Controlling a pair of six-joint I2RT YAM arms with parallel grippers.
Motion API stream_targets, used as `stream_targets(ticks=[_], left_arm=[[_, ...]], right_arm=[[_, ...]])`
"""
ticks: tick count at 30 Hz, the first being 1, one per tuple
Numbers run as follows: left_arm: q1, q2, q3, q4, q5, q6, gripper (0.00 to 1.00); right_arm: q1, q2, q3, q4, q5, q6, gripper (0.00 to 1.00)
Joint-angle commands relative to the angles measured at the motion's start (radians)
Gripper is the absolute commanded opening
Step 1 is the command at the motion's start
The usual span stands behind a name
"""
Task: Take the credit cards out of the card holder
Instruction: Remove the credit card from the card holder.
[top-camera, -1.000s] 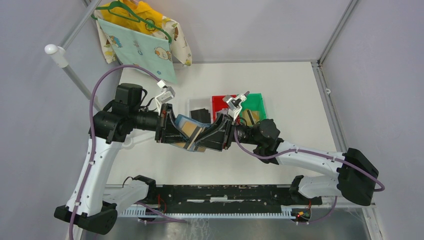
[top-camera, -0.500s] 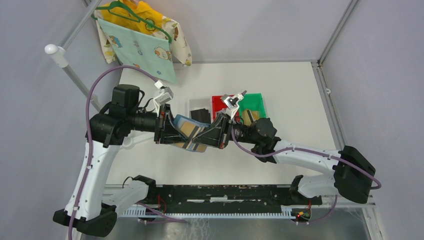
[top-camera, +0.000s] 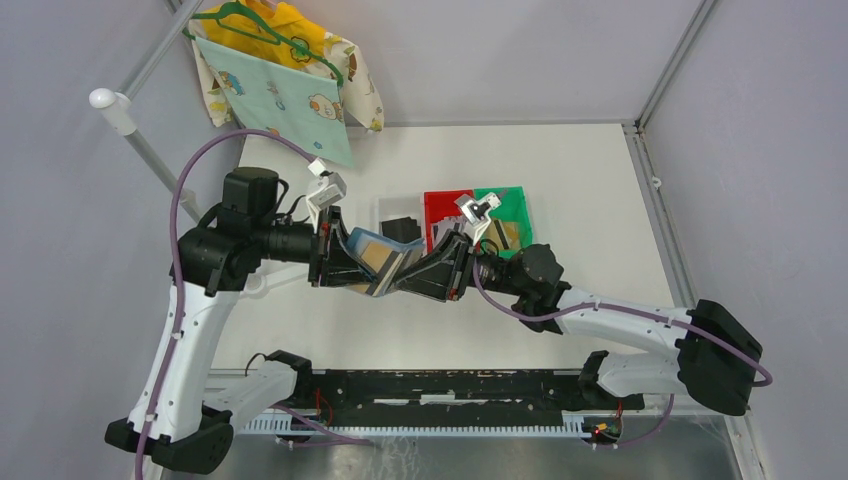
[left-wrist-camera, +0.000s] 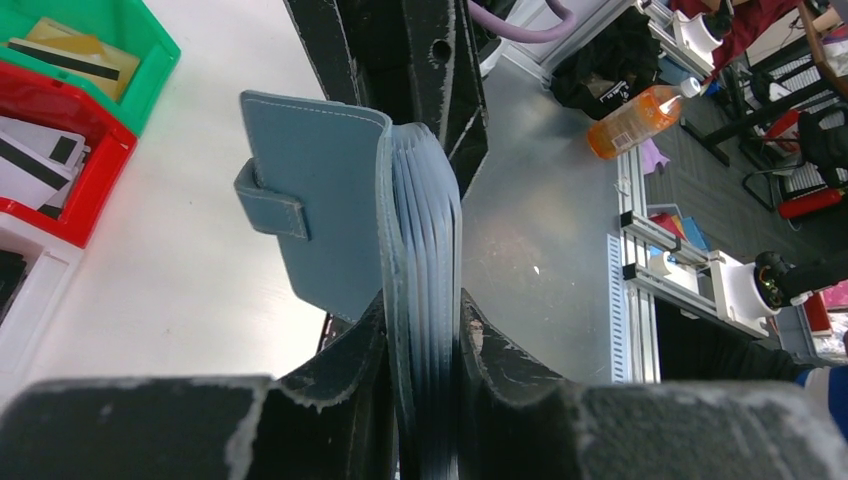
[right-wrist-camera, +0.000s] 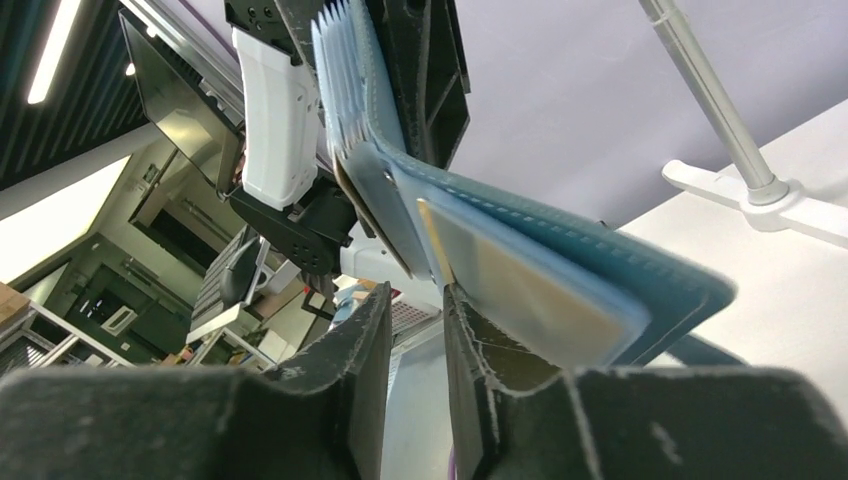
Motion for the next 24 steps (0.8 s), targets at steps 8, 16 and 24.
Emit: stream_targets(ticks=[8,16,24], left_arm=[[-0.010,-0.014,0.032,0.060,0.056,-0.062,0.26],[-0.011,-0.015,0.011,0.064,0.029,-0.054,0.26],[-0.011,-0.019,0.009,0.042,0.080,-0.027,0.35]], right_arm=[[0.009,0.060,0.114,0.041,0.030,-0.005,0.34],[0.009,0.091,0.166,0.032,0.021,0.001,0.32],[0.010,0.118,0.182,0.010,0.021,0.009,0.04]])
